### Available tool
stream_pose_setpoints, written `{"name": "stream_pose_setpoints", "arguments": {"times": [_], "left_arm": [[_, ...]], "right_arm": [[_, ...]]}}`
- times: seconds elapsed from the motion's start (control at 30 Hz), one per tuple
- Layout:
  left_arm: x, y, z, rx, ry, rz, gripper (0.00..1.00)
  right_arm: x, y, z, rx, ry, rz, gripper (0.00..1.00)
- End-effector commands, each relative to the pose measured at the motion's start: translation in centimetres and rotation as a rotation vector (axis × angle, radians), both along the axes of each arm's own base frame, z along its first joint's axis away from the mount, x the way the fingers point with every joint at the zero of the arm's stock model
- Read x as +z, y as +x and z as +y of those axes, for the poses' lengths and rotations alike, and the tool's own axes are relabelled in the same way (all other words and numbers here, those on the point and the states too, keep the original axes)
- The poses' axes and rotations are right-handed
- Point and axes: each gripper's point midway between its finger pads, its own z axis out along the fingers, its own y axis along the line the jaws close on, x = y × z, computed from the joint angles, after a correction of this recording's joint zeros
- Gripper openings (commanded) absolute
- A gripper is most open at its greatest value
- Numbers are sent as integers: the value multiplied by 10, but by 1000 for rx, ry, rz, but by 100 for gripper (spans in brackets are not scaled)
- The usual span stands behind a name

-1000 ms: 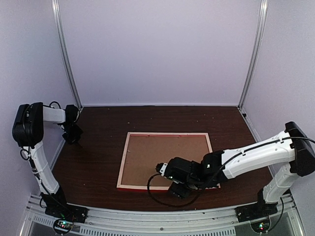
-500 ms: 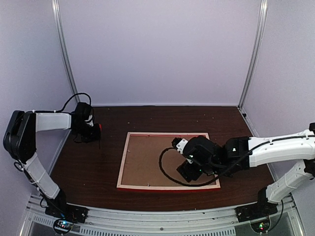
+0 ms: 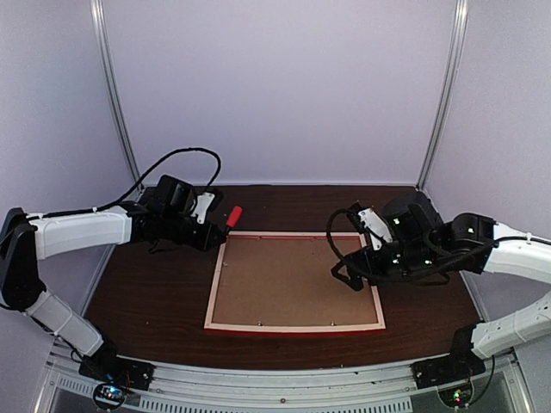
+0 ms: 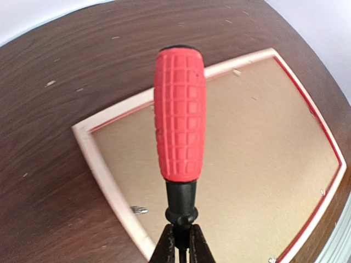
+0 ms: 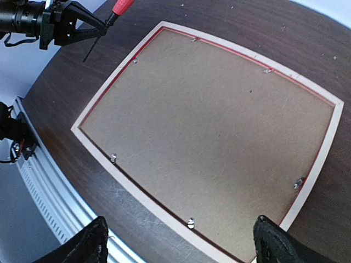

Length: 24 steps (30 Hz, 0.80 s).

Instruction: Take the photo out of the frame

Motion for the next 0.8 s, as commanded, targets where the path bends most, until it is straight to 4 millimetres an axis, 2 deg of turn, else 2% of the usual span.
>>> {"name": "stream_pose_setpoints", "arguments": {"times": [0.0, 0.23, 0.37, 0.57, 0.77], "left_arm": [[33, -17, -43, -203, 20, -192, 0], [44, -69, -98, -468, 17, -306, 0], [48, -100, -121, -616, 11, -372, 0], [57, -133, -143, -748, -21, -445, 0], [64, -157, -159, -828, -65, -495, 0]], "right_arm": [[6, -25, 6, 49, 129, 212, 91], [22, -28, 13, 33, 285, 414, 91], [22, -15, 13, -31, 387, 527, 91], [14, -3, 26, -83, 508, 694, 90], [19, 5, 46, -61, 592, 755, 87]]}}
